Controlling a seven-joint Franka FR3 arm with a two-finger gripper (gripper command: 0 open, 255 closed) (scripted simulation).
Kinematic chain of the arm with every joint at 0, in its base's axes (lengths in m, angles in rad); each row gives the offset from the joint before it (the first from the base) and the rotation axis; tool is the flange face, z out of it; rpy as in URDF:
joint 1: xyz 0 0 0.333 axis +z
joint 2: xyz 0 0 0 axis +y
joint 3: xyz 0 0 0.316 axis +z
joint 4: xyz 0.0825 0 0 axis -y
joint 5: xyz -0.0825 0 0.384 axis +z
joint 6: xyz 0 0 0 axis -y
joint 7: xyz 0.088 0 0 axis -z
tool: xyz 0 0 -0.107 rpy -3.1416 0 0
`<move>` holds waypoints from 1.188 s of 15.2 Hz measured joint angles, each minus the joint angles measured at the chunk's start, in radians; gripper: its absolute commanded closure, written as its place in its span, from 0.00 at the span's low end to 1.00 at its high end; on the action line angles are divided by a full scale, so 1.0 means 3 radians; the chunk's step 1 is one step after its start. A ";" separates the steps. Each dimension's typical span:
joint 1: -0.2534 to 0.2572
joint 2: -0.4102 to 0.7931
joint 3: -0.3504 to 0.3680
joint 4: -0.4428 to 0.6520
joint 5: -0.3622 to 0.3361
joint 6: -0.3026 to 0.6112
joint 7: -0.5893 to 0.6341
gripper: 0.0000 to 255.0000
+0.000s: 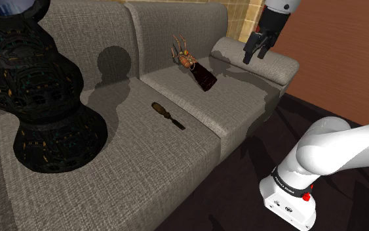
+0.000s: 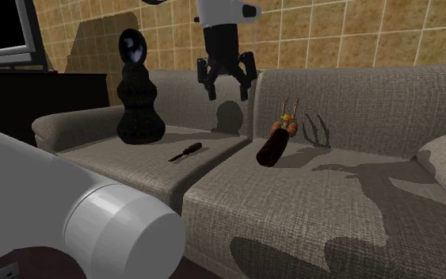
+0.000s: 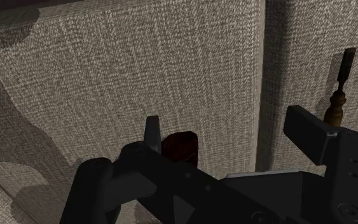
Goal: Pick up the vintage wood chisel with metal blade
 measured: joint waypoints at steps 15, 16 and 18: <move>0.0263 0.0753 0.0624 -0.0255 0.0351 0.1042 0.0563 0.00; 0.0279 0.0833 0.0674 -0.0241 0.0365 0.1113 0.0607 0.00; 0.0305 0.1024 0.0777 -0.0211 0.0383 0.1282 0.0699 0.00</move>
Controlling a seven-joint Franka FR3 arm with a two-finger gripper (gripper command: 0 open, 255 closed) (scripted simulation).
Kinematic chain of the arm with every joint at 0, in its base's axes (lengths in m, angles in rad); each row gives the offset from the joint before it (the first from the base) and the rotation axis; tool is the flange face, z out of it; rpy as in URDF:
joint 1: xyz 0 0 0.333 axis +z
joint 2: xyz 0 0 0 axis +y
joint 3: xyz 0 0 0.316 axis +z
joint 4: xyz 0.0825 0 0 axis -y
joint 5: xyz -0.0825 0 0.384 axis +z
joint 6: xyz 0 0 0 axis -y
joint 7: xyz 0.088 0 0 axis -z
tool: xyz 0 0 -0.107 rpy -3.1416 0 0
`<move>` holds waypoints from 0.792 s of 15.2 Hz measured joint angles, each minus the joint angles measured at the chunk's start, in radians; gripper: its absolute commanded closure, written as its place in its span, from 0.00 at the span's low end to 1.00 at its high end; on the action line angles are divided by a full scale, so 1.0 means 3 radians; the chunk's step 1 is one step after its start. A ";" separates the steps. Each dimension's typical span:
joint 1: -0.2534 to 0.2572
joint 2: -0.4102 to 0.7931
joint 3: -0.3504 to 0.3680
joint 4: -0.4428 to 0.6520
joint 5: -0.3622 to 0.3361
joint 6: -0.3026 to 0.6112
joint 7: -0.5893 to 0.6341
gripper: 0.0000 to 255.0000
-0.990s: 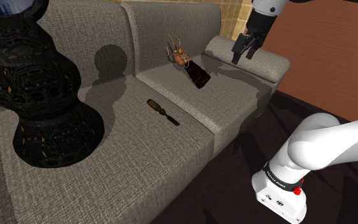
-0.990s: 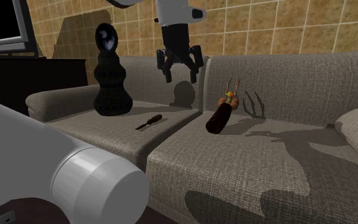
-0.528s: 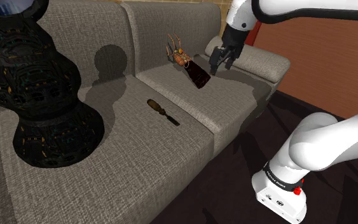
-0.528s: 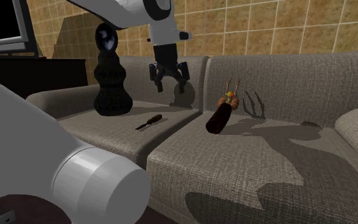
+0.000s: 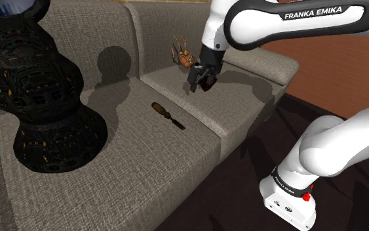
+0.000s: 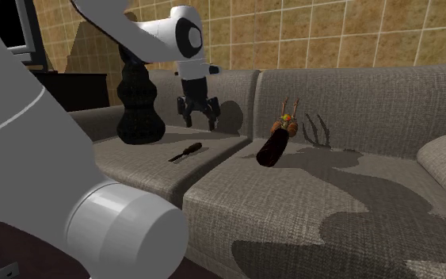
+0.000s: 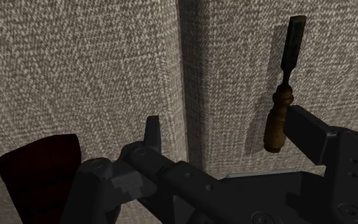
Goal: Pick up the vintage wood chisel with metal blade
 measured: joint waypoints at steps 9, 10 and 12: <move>0.0072 0.0912 0.0435 0.0319 -0.0119 0.0625 0.0450 0.00; 0.0074 0.1028 0.0474 0.0370 -0.0159 0.0688 0.0501 0.00; 0.0088 0.1115 0.0516 0.0402 -0.0190 0.0743 0.0562 0.00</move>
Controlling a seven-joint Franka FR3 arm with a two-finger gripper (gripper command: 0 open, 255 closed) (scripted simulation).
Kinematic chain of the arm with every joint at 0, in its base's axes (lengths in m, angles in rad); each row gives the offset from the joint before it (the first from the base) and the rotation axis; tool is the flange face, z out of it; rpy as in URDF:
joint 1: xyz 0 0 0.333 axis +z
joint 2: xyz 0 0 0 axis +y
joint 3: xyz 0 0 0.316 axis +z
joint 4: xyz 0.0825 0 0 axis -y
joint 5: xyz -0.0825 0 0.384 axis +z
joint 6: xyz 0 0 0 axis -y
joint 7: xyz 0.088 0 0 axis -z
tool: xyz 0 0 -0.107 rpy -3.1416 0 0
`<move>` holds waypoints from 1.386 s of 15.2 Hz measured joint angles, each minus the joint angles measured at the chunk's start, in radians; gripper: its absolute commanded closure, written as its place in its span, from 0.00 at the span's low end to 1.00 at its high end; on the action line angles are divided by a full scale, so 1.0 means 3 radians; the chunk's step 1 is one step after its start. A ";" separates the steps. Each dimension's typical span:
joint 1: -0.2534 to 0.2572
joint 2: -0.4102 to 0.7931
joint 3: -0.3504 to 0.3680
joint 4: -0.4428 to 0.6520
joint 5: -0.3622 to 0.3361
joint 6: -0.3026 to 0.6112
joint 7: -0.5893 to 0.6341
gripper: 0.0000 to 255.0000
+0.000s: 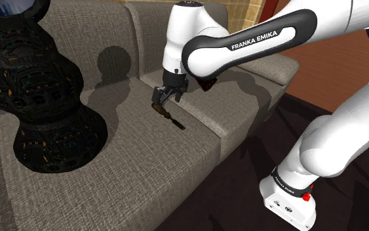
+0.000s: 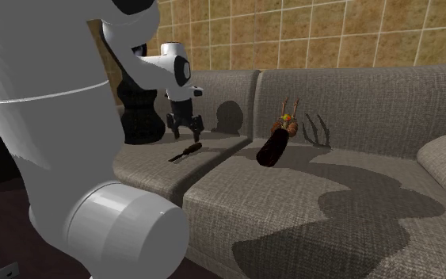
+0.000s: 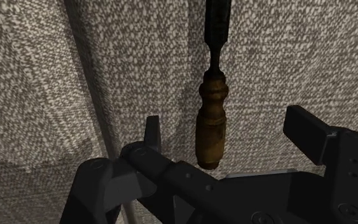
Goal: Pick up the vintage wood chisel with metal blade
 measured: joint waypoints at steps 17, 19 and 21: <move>-0.0003 0.0175 0.0042 -0.0159 -0.0087 0.0327 0.0094 1.00; -0.0002 0.0164 0.0040 -0.0153 -0.0080 0.0310 0.0088 1.00; 0.0001 0.0133 0.0037 -0.0105 -0.0064 0.0234 0.0075 1.00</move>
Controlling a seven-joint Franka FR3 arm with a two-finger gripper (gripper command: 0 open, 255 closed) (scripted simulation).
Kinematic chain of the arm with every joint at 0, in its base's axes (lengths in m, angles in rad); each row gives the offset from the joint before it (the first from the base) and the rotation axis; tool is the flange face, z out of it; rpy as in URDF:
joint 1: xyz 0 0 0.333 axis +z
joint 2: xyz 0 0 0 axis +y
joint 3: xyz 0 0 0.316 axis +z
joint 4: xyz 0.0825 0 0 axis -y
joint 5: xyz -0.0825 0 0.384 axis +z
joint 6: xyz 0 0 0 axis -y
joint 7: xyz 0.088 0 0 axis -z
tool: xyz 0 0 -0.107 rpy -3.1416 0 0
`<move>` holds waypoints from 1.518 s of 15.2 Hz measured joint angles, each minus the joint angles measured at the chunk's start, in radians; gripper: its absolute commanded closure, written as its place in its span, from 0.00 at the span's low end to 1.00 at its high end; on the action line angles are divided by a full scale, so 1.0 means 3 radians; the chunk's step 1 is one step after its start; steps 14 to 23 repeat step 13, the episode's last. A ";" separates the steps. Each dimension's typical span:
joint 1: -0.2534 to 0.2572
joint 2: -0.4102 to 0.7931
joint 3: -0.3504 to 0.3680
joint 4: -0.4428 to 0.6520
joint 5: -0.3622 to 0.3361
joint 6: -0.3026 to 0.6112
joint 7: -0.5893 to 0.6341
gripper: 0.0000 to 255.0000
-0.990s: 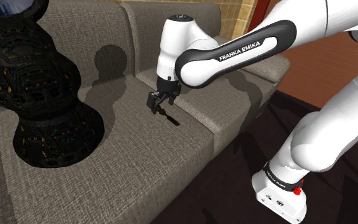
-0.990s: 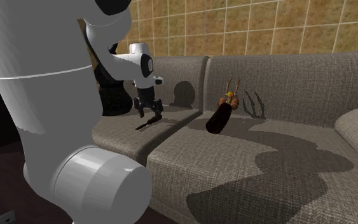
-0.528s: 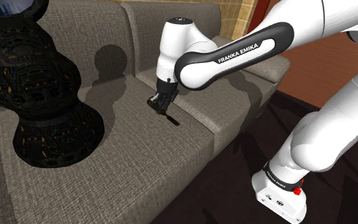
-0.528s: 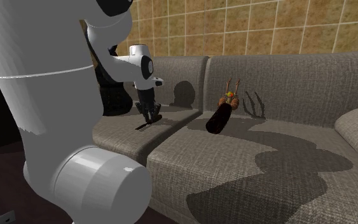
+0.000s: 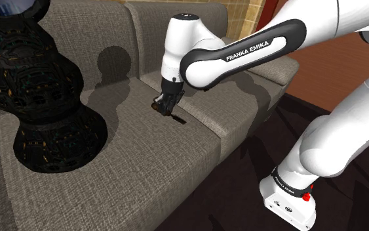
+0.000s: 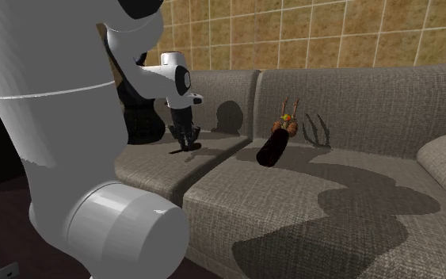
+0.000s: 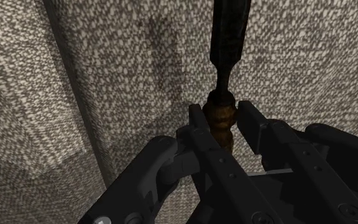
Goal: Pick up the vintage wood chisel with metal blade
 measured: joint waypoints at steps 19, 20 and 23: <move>0.0003 -0.0191 -0.0048 0.0382 0.0091 -0.0558 -0.0100 1.00; 0.0003 -0.0191 -0.0048 0.0382 0.0091 -0.0558 -0.0100 1.00; 0.0003 -0.0191 -0.0048 0.0382 0.0091 -0.0558 -0.0100 1.00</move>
